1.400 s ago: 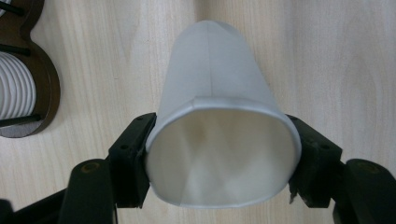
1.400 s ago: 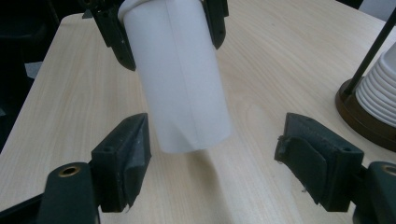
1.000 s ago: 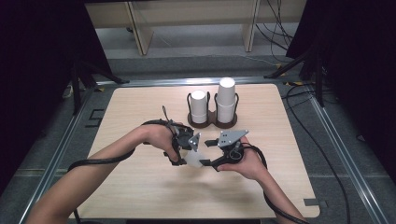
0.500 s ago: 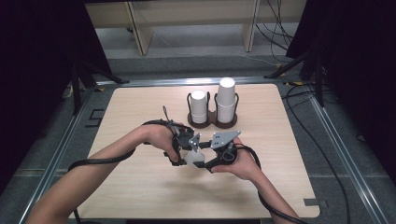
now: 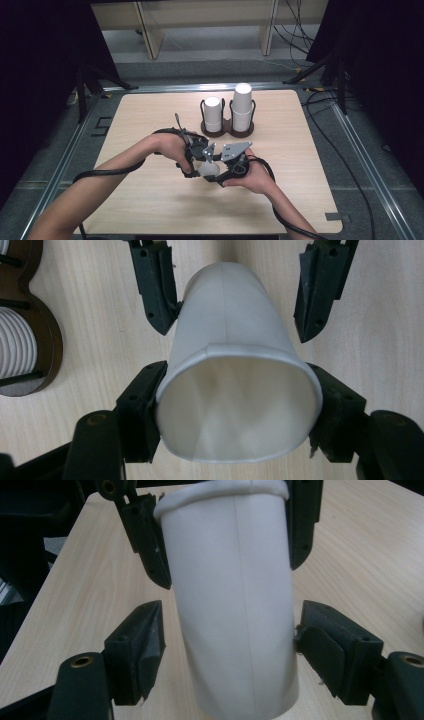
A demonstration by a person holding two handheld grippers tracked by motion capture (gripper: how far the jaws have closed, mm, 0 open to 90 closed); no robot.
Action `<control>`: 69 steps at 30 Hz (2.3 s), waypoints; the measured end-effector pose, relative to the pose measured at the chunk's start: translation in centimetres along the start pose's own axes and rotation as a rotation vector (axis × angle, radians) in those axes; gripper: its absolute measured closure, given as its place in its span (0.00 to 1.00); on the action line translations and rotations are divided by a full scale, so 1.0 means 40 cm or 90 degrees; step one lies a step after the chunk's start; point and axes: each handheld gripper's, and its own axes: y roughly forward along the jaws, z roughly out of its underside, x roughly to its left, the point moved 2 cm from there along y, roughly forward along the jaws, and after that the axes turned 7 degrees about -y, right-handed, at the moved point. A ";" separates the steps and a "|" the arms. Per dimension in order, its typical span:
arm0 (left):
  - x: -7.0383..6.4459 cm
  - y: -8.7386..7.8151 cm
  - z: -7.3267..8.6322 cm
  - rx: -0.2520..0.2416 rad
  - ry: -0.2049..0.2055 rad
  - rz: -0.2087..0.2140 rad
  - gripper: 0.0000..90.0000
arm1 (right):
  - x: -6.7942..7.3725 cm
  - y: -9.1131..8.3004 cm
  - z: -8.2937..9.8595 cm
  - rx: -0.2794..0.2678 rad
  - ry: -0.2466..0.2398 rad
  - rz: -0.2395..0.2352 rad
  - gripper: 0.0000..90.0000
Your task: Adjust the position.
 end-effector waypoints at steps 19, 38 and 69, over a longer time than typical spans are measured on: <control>-0.006 -0.006 -0.003 -0.008 0.001 0.005 0.37 | 0.003 0.021 0.008 0.005 0.004 -0.008 0.32; -0.011 -0.007 -0.012 -0.011 0.010 0.008 0.37 | 0.003 0.026 0.013 0.007 -0.020 -0.002 0.37; -0.035 -0.034 0.070 -0.362 -0.072 -0.064 0.06 | 0.032 -0.045 0.072 -0.075 0.051 0.055 0.38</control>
